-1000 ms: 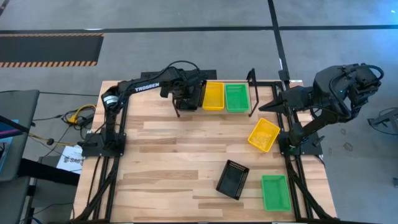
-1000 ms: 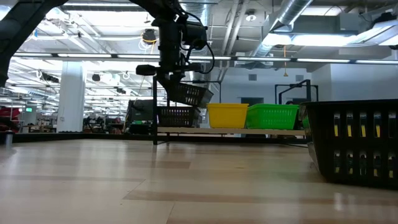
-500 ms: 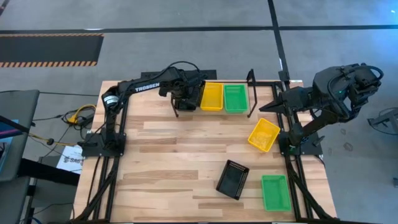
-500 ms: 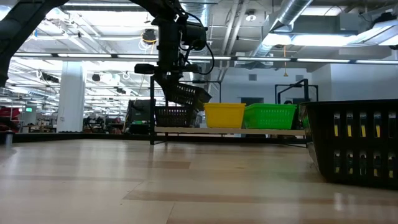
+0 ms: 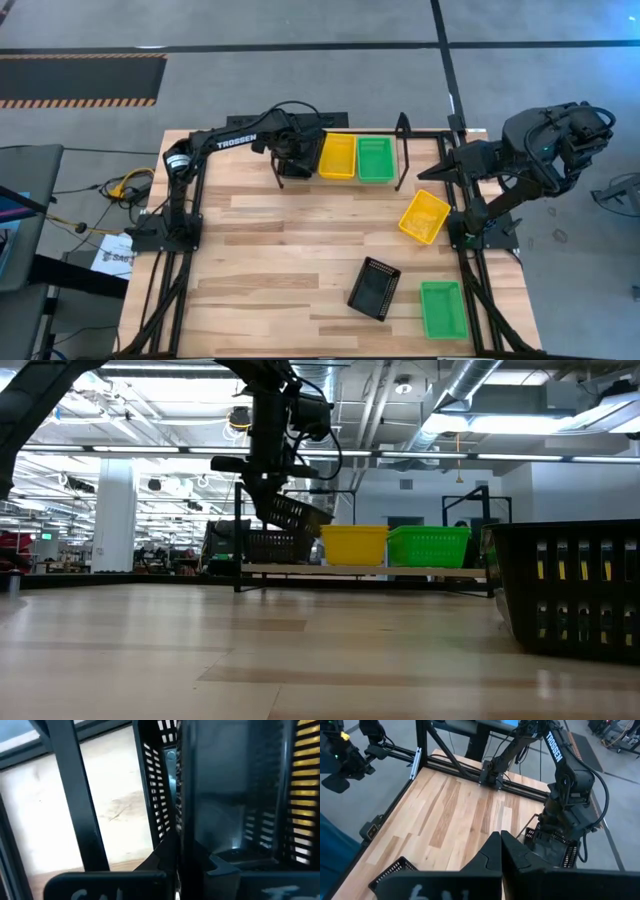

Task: Stack baskets on shelf by color
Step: Stack the left black bin on top of the black bin on the shelf

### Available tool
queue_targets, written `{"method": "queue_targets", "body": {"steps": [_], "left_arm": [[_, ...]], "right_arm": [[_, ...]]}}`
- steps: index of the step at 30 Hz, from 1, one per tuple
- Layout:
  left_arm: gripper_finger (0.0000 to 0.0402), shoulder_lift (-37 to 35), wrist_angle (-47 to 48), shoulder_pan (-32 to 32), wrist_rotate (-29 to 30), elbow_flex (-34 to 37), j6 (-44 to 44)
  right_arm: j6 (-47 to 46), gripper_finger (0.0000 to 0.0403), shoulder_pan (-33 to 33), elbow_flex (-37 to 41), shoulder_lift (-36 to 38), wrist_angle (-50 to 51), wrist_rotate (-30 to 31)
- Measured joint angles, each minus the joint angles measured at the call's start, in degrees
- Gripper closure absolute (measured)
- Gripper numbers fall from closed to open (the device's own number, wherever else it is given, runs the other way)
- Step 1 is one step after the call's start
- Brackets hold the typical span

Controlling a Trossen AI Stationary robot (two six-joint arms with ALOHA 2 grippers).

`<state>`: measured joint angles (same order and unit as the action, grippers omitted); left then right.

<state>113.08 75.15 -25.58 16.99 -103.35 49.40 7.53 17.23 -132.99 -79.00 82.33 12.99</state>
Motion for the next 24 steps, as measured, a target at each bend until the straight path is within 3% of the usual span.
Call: {"method": "queue_targets", "body": {"steps": [10,24], "left_arm": [[0.0401,0.0,0.86,-0.02,-5.94,0.0,1.08],[0.0401,-0.07,0.66,-0.19,-2.41,0.0,-2.22]], "right_arm": [[0.31,0.0395,0.0,0.0,0.0,0.01,0.02],[0.44,0.0395,0.0,0.0,0.0,-0.07,0.07]]}}
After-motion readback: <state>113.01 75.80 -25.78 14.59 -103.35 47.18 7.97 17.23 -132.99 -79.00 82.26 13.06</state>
